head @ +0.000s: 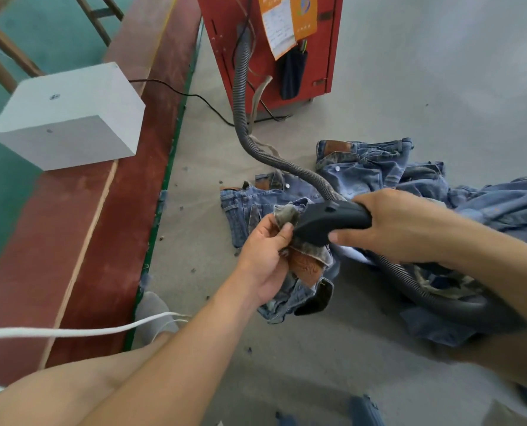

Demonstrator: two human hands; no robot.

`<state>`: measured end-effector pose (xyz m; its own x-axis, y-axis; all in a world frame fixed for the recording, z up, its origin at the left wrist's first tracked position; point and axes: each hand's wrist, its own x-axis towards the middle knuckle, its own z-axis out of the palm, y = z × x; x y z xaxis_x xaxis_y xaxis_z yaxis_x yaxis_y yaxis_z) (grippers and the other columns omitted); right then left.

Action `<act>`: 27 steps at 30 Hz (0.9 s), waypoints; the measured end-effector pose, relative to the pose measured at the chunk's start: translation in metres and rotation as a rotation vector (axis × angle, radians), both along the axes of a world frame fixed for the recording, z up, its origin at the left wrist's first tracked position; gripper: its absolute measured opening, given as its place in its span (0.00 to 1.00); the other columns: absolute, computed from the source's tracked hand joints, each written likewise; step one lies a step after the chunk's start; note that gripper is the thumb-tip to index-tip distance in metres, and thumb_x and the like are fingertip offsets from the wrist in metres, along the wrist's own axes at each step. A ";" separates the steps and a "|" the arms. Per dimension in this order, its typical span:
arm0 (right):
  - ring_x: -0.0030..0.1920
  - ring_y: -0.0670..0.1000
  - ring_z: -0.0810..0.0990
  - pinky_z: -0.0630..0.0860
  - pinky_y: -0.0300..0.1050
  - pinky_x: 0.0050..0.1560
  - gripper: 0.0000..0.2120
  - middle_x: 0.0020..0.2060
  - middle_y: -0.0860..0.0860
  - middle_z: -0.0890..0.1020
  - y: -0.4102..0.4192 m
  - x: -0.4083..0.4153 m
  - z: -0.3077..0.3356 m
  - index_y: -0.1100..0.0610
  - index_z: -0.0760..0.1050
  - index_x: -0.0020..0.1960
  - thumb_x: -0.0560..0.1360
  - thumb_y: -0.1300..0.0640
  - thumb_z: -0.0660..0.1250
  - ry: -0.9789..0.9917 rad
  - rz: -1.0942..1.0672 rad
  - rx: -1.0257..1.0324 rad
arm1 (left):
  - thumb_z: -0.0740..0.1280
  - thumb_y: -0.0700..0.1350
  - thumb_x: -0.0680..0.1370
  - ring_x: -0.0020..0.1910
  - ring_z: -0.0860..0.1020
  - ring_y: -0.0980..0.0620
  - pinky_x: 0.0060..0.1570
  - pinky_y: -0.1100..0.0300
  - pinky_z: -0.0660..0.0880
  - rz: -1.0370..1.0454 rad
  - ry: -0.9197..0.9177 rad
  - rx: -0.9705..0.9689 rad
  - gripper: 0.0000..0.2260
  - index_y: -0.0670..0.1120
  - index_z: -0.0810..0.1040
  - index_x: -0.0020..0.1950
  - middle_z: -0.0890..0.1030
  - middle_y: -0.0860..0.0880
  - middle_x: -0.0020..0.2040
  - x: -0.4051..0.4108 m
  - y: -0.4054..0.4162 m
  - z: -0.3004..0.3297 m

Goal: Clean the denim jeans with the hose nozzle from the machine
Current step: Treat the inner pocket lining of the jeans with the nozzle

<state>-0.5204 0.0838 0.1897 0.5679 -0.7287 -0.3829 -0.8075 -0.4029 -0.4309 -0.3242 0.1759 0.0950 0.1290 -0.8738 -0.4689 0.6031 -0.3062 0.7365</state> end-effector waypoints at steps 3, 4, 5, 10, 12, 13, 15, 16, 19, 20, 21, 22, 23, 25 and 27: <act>0.25 0.40 0.79 0.73 0.40 0.27 0.13 0.28 0.47 0.81 -0.009 0.010 -0.003 0.46 0.77 0.45 0.75 0.37 0.72 -0.142 -0.146 -0.028 | 0.59 0.33 0.84 0.45 0.85 0.50 0.42 0.56 0.82 -0.091 -0.065 -0.004 0.12 0.46 0.80 0.53 0.86 0.46 0.46 -0.003 0.007 -0.002; 0.23 0.43 0.79 0.74 0.41 0.26 0.12 0.26 0.47 0.81 -0.013 0.009 0.000 0.47 0.77 0.46 0.75 0.39 0.73 -0.204 -0.202 -0.008 | 0.60 0.33 0.84 0.46 0.85 0.49 0.43 0.57 0.82 -0.124 -0.097 -0.016 0.14 0.48 0.82 0.51 0.87 0.46 0.47 -0.004 0.010 -0.003; 0.22 0.45 0.78 0.75 0.42 0.25 0.12 0.26 0.48 0.81 -0.018 0.005 0.003 0.47 0.78 0.45 0.75 0.40 0.73 -0.249 -0.241 0.037 | 0.60 0.33 0.84 0.47 0.85 0.50 0.44 0.57 0.82 -0.148 -0.131 -0.035 0.17 0.51 0.85 0.49 0.87 0.47 0.47 -0.006 0.011 -0.003; 0.23 0.51 0.79 0.77 0.41 0.26 0.15 0.28 0.55 0.83 -0.025 -0.017 0.020 0.50 0.80 0.45 0.72 0.39 0.75 -0.121 -0.113 0.270 | 0.61 0.36 0.83 0.47 0.83 0.56 0.48 0.61 0.79 -0.181 -0.420 -0.123 0.18 0.58 0.82 0.47 0.85 0.53 0.46 0.003 0.011 0.003; 0.24 0.51 0.79 0.77 0.40 0.27 0.16 0.29 0.55 0.83 -0.021 -0.015 0.015 0.50 0.80 0.45 0.72 0.38 0.75 -0.078 -0.096 0.294 | 0.62 0.36 0.83 0.49 0.81 0.56 0.51 0.59 0.77 -0.200 -0.520 -0.143 0.17 0.58 0.81 0.49 0.84 0.54 0.47 0.005 0.012 0.002; 0.24 0.51 0.79 0.78 0.40 0.27 0.15 0.29 0.55 0.83 -0.020 -0.011 0.010 0.51 0.80 0.45 0.73 0.39 0.75 -0.082 -0.110 0.281 | 0.62 0.36 0.82 0.50 0.81 0.57 0.53 0.59 0.76 -0.215 -0.550 -0.152 0.17 0.59 0.81 0.49 0.84 0.55 0.48 0.005 0.013 0.000; 0.25 0.51 0.79 0.78 0.42 0.28 0.16 0.29 0.55 0.83 -0.022 -0.004 0.002 0.53 0.80 0.48 0.75 0.41 0.75 -0.130 -0.167 0.224 | 0.62 0.38 0.81 0.51 0.82 0.57 0.53 0.60 0.77 -0.270 -0.589 -0.186 0.17 0.60 0.81 0.50 0.85 0.56 0.49 0.002 0.017 0.000; 0.25 0.52 0.79 0.78 0.43 0.29 0.16 0.29 0.55 0.83 -0.024 -0.003 0.001 0.55 0.80 0.49 0.75 0.42 0.74 -0.155 -0.202 0.201 | 0.62 0.38 0.81 0.53 0.82 0.56 0.54 0.59 0.78 -0.293 -0.599 -0.203 0.16 0.59 0.82 0.52 0.85 0.55 0.50 0.000 0.019 0.000; 0.26 0.53 0.77 0.78 0.45 0.28 0.16 0.28 0.54 0.80 -0.035 -0.011 0.008 0.55 0.80 0.47 0.75 0.42 0.76 -0.206 -0.270 0.262 | 0.62 0.38 0.82 0.51 0.82 0.57 0.52 0.63 0.78 -0.284 -0.605 -0.206 0.16 0.60 0.81 0.51 0.85 0.56 0.49 0.001 0.020 0.002; 0.26 0.53 0.77 0.78 0.45 0.28 0.15 0.28 0.54 0.80 -0.037 -0.016 0.012 0.53 0.80 0.45 0.74 0.42 0.76 -0.205 -0.258 0.305 | 0.62 0.37 0.82 0.49 0.82 0.59 0.50 0.65 0.78 -0.270 -0.607 -0.199 0.18 0.61 0.81 0.49 0.84 0.58 0.47 0.004 0.019 0.003; 0.26 0.53 0.78 0.78 0.45 0.29 0.15 0.28 0.54 0.80 -0.037 -0.020 0.017 0.51 0.81 0.44 0.73 0.40 0.77 -0.189 -0.234 0.350 | 0.61 0.37 0.83 0.47 0.81 0.61 0.49 0.66 0.77 -0.262 -0.612 -0.194 0.19 0.61 0.80 0.47 0.83 0.59 0.45 0.007 0.018 0.003; 0.26 0.53 0.78 0.78 0.44 0.29 0.15 0.28 0.54 0.80 -0.035 -0.021 0.020 0.49 0.81 0.44 0.71 0.39 0.78 -0.160 -0.207 0.387 | 0.61 0.36 0.83 0.46 0.81 0.61 0.48 0.67 0.77 -0.264 -0.624 -0.193 0.19 0.60 0.79 0.46 0.83 0.59 0.44 0.009 0.018 0.003; 0.26 0.53 0.78 0.78 0.43 0.29 0.15 0.28 0.54 0.81 -0.031 -0.021 0.021 0.49 0.81 0.44 0.70 0.39 0.78 -0.124 -0.184 0.417 | 0.61 0.36 0.83 0.46 0.80 0.61 0.48 0.66 0.77 -0.281 -0.639 -0.199 0.17 0.59 0.79 0.46 0.82 0.58 0.44 0.009 0.018 0.004; 0.26 0.53 0.78 0.78 0.43 0.29 0.17 0.29 0.56 0.81 -0.026 -0.013 0.016 0.52 0.80 0.47 0.71 0.39 0.77 -0.090 -0.173 0.452 | 0.61 0.36 0.82 0.48 0.80 0.58 0.50 0.63 0.77 -0.350 -0.697 -0.230 0.14 0.55 0.78 0.49 0.82 0.56 0.46 0.005 0.020 0.004; 0.28 0.53 0.77 0.79 0.45 0.30 0.18 0.30 0.55 0.79 -0.026 -0.004 0.006 0.56 0.80 0.51 0.74 0.42 0.77 -0.140 -0.257 0.465 | 0.61 0.34 0.83 0.50 0.81 0.51 0.53 0.60 0.78 -0.430 -0.772 -0.266 0.13 0.52 0.79 0.52 0.82 0.51 0.48 -0.001 0.023 0.000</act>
